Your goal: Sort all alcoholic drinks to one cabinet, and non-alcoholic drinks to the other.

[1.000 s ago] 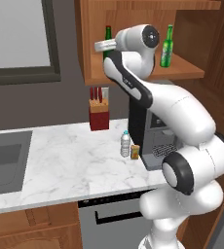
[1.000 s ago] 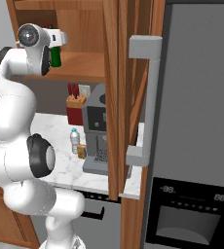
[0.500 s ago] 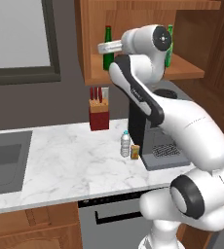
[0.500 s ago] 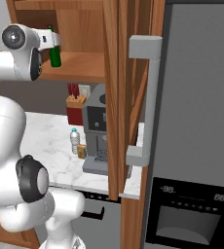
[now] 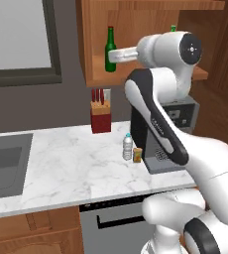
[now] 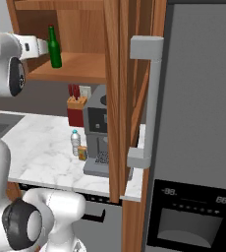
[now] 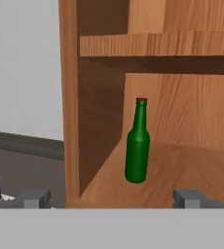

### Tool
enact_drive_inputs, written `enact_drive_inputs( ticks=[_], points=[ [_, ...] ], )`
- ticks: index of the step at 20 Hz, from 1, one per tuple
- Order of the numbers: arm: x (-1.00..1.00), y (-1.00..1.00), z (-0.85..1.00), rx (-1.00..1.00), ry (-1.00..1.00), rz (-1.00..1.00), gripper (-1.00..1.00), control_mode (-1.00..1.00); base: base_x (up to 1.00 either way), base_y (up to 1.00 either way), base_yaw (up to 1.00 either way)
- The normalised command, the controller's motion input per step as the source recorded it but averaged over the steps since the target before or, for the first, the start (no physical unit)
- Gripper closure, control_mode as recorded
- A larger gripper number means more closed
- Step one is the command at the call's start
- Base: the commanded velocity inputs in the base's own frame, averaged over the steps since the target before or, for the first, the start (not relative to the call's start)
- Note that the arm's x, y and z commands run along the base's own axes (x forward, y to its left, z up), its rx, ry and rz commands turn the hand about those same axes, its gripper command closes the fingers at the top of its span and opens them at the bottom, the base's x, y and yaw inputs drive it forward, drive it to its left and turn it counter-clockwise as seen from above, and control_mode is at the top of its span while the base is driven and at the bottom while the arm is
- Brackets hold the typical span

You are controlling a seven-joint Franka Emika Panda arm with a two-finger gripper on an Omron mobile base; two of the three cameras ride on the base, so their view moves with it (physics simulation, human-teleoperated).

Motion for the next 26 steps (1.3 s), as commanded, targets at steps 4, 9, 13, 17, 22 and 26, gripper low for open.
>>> enact_drive_inputs(
  ticks=[4, 9, 13, 17, 22, 26],
  points=[
    [-1.0, 0.0, 0.0, 0.05, 0.04, -0.21, -1.0, -1.0, 0.0, 0.0, 0.0],
    [-0.94, 0.02, 0.0, 0.06, 0.1, -0.46, -1.0, -1.0, 0.0, 0.0, 0.0],
    [-0.73, 0.12, -0.01, 0.06, 0.1, -0.51, -1.0, -1.0, 0.0, 0.0, 0.0],
    [-0.42, 0.21, -0.08, 0.03, 0.1, -0.52, -1.0, -1.0, 0.0, 0.0, 0.0],
    [0.04, 0.23, -0.28, 0.0, 0.14, -0.53, -1.0, -1.0, 0.0, 0.0, 0.0],
    [0.34, 0.04, -0.4, 0.0, 0.12, -0.31, -1.0, -1.0, 0.0, 0.0, 0.0]
  ],
)
